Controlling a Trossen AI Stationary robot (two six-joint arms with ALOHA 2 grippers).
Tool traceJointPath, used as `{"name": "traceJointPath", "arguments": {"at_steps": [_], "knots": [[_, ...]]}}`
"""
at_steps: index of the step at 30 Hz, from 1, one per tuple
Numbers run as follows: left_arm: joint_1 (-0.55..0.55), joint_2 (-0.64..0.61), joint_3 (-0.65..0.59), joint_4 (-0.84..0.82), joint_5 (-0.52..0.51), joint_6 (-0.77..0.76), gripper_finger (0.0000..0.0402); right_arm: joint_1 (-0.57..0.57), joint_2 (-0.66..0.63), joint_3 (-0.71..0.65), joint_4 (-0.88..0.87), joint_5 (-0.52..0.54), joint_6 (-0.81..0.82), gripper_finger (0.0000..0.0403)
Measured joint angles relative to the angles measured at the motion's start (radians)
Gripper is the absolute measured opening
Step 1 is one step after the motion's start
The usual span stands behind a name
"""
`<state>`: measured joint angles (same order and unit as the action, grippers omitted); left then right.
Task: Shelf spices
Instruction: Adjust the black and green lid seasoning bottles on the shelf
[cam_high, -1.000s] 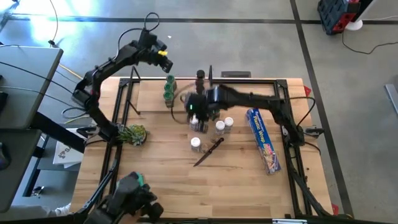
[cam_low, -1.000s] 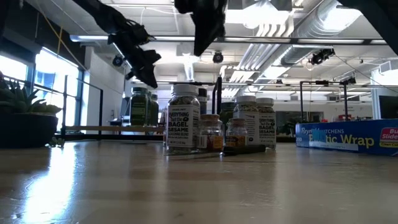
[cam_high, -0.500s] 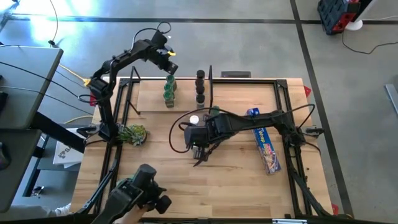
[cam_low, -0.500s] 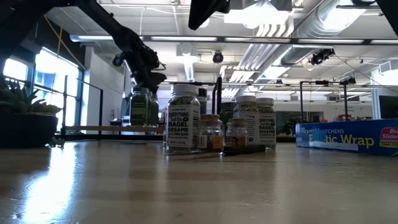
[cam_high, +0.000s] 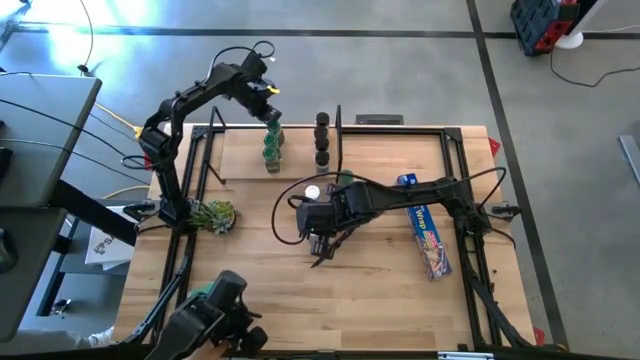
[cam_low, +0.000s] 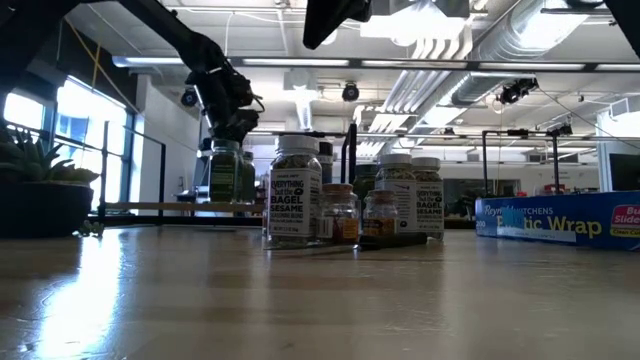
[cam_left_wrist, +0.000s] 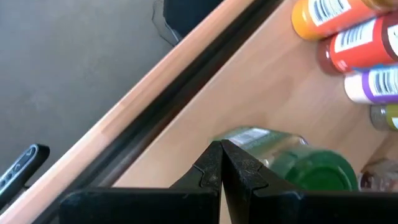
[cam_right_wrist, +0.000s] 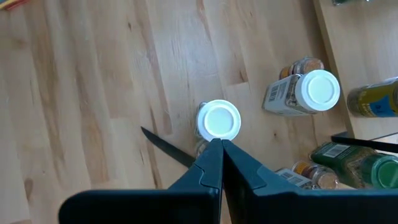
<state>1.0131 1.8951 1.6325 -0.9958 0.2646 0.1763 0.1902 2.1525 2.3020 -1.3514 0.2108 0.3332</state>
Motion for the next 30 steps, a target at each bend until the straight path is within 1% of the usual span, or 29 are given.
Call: {"name": "traceJointPath", "arguments": {"at_steps": [8, 11, 14, 17, 22, 30], "knots": [[-0.012, -0.014, 0.000, -0.059, -0.003, 0.020, 0.0001, 0.000, 0.000, 0.000, -0.001, 0.000, 0.000, 0.0000], [-0.014, -0.014, 0.000, 0.003, -0.003, 0.011, 0.0001, -0.001, 0.000, 0.000, 0.000, 0.000, -0.001, 0.0000], [-0.014, -0.014, 0.000, 0.077, -0.003, -0.029, 0.0001, -0.003, 0.000, 0.000, 0.000, 0.000, -0.001, 0.0000], [-0.019, -0.009, 0.001, 0.102, -0.001, -0.065, 0.0001, -0.006, 0.000, 0.000, 0.002, 0.000, -0.001, 0.0000], [-0.040, 0.024, 0.000, 0.033, 0.055, -0.061, 0.0000, -0.020, 0.001, 0.000, 0.002, 0.000, -0.001, 0.0000], [-0.058, 0.001, 0.000, 0.010, 0.041, -0.050, 0.0000, -0.022, 0.001, 0.000, 0.006, 0.011, 0.002, 0.0000]]}}
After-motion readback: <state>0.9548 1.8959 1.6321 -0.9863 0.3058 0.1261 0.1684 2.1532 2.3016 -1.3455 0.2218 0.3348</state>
